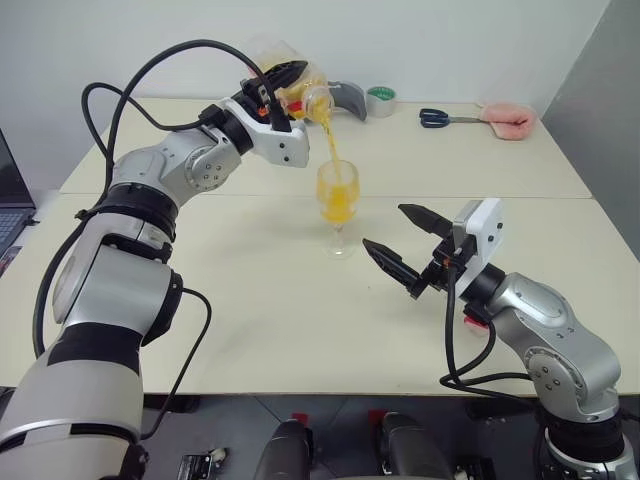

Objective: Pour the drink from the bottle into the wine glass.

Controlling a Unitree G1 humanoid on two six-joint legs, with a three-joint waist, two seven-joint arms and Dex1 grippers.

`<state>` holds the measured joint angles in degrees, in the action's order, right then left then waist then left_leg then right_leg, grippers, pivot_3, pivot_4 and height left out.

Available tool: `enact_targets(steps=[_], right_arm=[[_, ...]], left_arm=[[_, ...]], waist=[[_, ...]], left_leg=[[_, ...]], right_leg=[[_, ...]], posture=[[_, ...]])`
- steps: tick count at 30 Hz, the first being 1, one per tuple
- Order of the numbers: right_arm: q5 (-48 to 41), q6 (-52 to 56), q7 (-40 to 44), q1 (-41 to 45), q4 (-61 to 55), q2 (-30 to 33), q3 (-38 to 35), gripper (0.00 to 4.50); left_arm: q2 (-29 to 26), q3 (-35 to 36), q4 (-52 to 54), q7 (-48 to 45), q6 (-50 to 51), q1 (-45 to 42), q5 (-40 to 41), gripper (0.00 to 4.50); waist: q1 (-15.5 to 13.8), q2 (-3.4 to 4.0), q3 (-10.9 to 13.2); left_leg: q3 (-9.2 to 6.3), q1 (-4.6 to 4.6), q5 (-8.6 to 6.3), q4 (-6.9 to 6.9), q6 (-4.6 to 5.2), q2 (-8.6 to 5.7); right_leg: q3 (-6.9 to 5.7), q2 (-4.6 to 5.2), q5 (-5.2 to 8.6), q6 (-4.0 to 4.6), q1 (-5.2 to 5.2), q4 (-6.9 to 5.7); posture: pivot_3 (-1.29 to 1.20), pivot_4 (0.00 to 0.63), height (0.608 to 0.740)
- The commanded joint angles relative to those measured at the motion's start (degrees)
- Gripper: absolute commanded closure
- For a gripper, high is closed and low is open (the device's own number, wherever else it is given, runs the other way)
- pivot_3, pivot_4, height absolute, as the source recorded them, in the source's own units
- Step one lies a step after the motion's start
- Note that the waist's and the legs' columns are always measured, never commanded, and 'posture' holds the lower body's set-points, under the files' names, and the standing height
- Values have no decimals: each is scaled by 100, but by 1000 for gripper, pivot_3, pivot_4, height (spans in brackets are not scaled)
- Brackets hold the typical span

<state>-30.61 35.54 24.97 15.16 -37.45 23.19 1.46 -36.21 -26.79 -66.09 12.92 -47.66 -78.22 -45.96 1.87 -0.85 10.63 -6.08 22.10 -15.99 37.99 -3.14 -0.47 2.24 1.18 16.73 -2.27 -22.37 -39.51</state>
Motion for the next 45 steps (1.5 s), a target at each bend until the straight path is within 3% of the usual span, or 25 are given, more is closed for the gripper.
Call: enact_targets(steps=[1,45], right_arm=[[-73,-94,19,17,-223,-35,15,0],[55,-212,-148,-97,-294,-157,106,0]], left_arm=[[-103,29,12,150,54,-241,7,2703],[-34,-14,-120,281,101,-313,39,2703]], waist=[[0,0,0],[0,0,0]], left_leg=[[0,0,0,0,0,0],[1,-2,0,2,0,0]], right_leg=[[0,0,0,0,0,0],[0,0,0,0,0,-5]], posture=[[0,150,740],[0,150,740]])
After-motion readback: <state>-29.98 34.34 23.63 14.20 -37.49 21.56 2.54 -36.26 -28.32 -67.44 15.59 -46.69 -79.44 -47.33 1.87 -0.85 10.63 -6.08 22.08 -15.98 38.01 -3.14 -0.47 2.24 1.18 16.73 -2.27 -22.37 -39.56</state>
